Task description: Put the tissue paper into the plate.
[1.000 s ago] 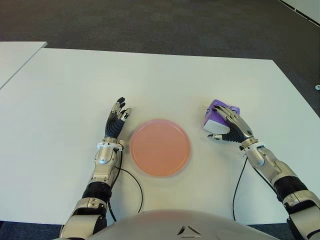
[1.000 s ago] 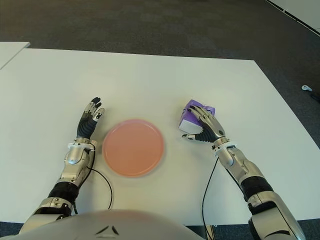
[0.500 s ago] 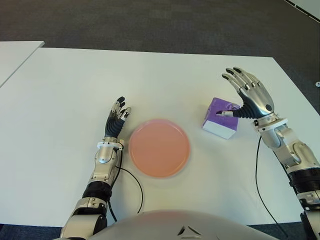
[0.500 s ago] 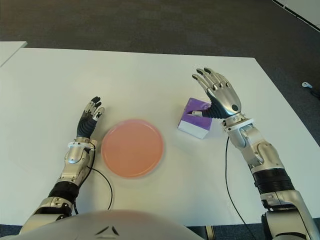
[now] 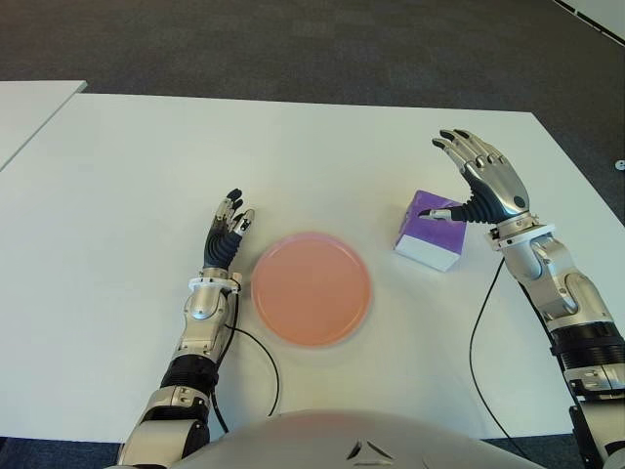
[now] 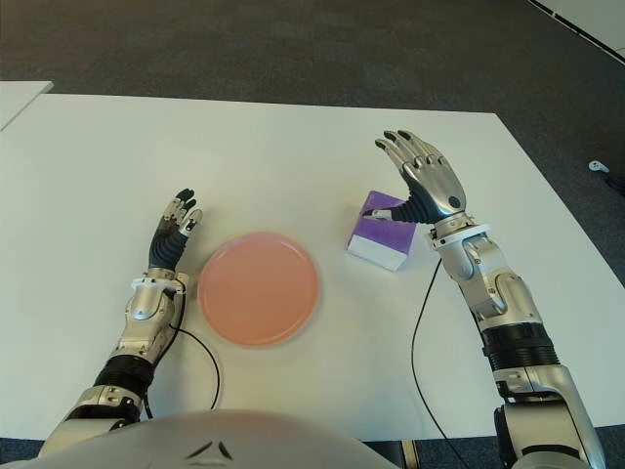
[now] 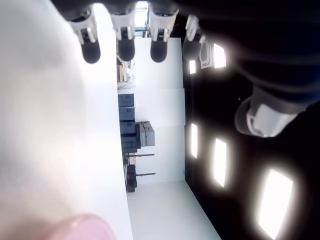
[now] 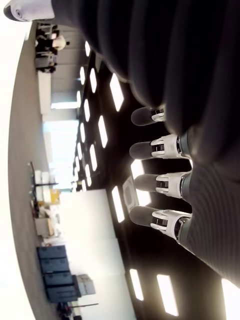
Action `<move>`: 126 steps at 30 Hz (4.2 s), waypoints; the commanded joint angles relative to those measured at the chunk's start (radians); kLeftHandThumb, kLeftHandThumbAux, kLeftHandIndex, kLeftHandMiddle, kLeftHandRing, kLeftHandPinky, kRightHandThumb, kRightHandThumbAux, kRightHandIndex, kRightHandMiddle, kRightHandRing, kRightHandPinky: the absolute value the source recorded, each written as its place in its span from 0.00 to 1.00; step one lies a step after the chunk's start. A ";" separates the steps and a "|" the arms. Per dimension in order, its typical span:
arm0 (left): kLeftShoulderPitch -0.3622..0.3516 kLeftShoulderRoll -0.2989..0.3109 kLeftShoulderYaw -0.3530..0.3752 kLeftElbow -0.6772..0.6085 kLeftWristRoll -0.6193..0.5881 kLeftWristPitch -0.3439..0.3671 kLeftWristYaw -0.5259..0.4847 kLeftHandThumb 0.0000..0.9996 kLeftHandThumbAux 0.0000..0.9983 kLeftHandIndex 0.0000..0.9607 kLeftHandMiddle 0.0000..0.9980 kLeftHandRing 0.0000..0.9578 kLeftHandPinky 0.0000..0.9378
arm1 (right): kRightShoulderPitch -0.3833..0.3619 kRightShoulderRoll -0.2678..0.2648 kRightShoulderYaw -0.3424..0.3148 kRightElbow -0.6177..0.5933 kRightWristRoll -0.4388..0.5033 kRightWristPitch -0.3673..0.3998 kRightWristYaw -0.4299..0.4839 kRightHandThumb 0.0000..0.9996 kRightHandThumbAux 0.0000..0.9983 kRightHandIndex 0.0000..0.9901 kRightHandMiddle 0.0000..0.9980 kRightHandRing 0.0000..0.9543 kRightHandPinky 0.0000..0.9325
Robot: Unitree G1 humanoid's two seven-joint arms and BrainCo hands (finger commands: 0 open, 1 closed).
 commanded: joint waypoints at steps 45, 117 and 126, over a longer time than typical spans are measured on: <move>0.044 -0.002 0.013 0.037 -0.020 0.043 -0.017 0.00 0.47 0.00 0.00 0.00 0.00 | -0.001 -0.016 0.072 0.006 0.033 0.138 0.491 0.09 0.51 0.00 0.00 0.00 0.00; 0.041 0.002 0.018 0.041 -0.036 0.030 -0.030 0.00 0.49 0.00 0.00 0.00 0.00 | 0.032 -0.027 0.022 -0.026 0.063 0.305 0.555 0.01 0.48 0.00 0.00 0.00 0.00; 0.041 0.002 0.020 0.038 -0.040 0.038 -0.030 0.00 0.49 0.00 0.00 0.00 0.00 | 0.022 -0.018 0.036 0.001 0.070 0.315 0.554 0.01 0.49 0.00 0.00 0.00 0.00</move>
